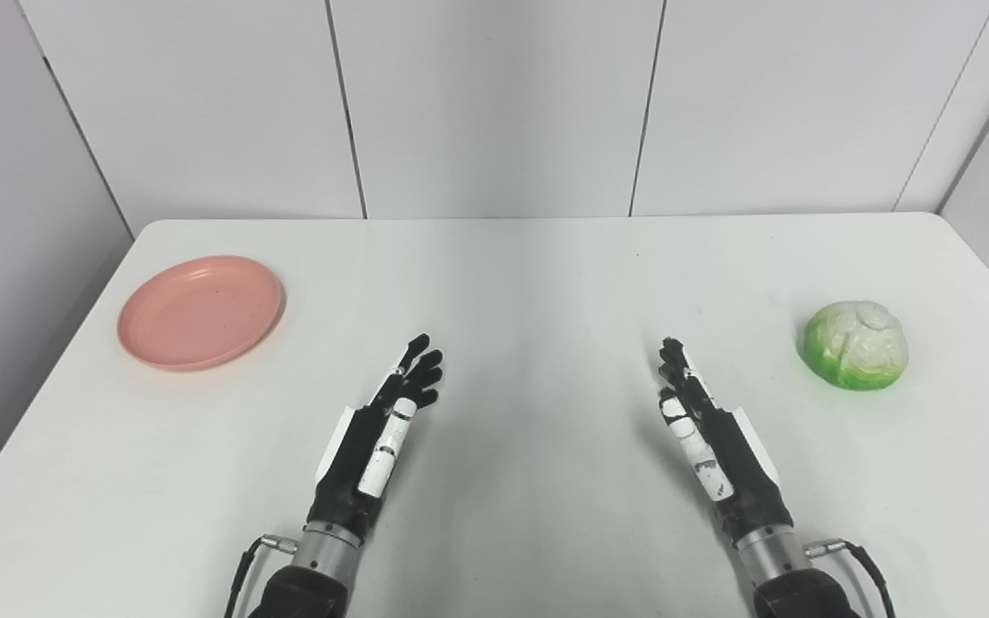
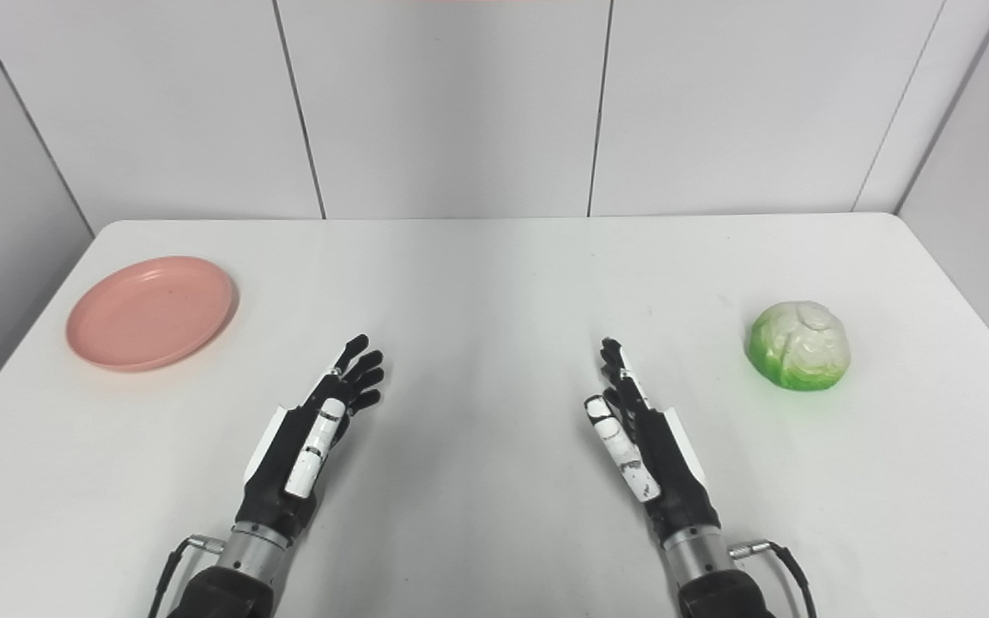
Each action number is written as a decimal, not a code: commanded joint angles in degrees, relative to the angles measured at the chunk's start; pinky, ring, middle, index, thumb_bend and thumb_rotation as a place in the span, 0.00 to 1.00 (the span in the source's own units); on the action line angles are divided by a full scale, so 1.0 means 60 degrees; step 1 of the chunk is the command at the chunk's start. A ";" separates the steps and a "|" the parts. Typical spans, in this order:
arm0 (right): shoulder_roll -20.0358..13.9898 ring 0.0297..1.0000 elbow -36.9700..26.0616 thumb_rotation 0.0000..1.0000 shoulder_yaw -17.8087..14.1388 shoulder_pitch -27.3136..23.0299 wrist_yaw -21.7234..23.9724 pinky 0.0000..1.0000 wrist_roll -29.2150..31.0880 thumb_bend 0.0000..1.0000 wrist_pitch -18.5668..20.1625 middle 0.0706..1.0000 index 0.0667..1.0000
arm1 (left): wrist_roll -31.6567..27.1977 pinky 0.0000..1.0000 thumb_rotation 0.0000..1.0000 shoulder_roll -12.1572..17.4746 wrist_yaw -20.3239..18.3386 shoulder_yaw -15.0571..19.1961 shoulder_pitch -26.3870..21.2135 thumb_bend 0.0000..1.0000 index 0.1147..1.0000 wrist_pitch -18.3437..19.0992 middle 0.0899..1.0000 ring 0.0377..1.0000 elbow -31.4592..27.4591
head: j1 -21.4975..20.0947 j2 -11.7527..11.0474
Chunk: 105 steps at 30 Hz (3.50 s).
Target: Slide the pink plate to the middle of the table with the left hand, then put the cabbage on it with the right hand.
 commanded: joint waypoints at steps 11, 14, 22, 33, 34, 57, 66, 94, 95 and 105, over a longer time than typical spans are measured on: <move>0.0027 0.98 0.0048 1.00 -0.0001 -0.0057 -0.0022 0.96 0.0021 0.38 -0.0181 0.99 0.98 | 0.0015 0.89 1.00 0.0027 0.0014 -0.0016 0.0042 0.47 0.93 0.0030 0.92 0.91 0.0644 | 0.0007 -0.0007; 0.0048 0.98 0.0048 1.00 -0.0021 -0.0057 0.0010 0.96 0.0122 0.39 -0.0149 0.99 0.98 | 0.0005 0.89 1.00 0.0023 0.0015 -0.0011 0.0050 0.46 0.92 0.0070 0.92 0.91 0.0618 | -0.0002 -0.0009; 0.0038 0.98 0.0107 1.00 -0.0012 -0.0073 -0.0034 0.96 0.0001 0.38 -0.0280 0.99 0.98 | 0.0014 0.89 1.00 0.0023 0.0022 -0.0010 0.0044 0.46 0.93 0.0076 0.92 0.91 0.0644 | 0.0007 -0.0019; 0.0028 0.98 0.0121 1.00 -0.0027 -0.0071 0.0011 0.96 0.0077 0.38 -0.0252 0.99 0.98 | 0.0013 0.89 1.00 0.0013 0.0016 -0.0021 0.0041 0.46 0.93 0.0068 0.92 0.91 0.0644 | 0.0162 -0.0063; 0.0009 0.98 0.0121 1.00 -0.0026 -0.0075 0.0016 0.96 0.0060 0.38 -0.0252 0.99 0.98 | 0.0021 0.89 1.00 0.0018 0.0004 -0.0034 0.0033 0.46 0.93 0.0064 0.93 0.91 0.0652 | 0.0247 -0.0091; -0.0588 1.00 0.0435 1.00 -0.0168 -0.0131 0.0183 1.00 0.0193 0.24 -0.0914 1.00 1.00 | 0.0698 0.89 1.00 -0.0589 0.0542 -0.0261 -0.0507 0.51 0.94 -0.1073 0.94 0.92 0.2596 | 0.2810 -0.1207; -0.0475 1.00 0.0161 1.00 -0.0176 -0.0053 0.0191 1.00 0.0232 0.21 -0.0695 1.00 1.00 | 0.0659 0.90 1.00 -0.0593 0.0430 -0.0239 -0.0421 0.49 0.94 -0.0849 0.95 0.93 0.2380 | 0.2929 -0.1275; -0.0443 1.00 -0.0196 1.00 -0.0162 0.0016 0.0232 1.00 0.0095 0.14 -0.0482 1.00 1.00 | -0.0737 0.93 1.00 -0.0612 0.0003 0.0397 -0.1358 0.43 0.94 0.2479 0.95 0.94 -0.2133 | 0.3286 -0.1256; -0.0446 1.00 -0.0190 1.00 -0.0167 0.0015 0.0241 1.00 0.0110 0.14 -0.0496 1.00 1.00 | -0.0869 0.93 1.00 -0.0568 0.0004 0.0527 -0.1539 0.44 0.94 0.2581 0.95 0.93 -0.2201 | 0.3309 -0.1255; -0.0473 1.00 -0.0303 1.00 -0.0166 0.0022 0.0303 1.00 0.0148 0.12 -0.0383 1.00 1.00 | -0.1333 0.94 1.00 -0.0133 0.0286 0.1425 -0.2909 0.50 0.89 0.3599 0.90 0.90 -0.2738 | 0.3406 -0.1215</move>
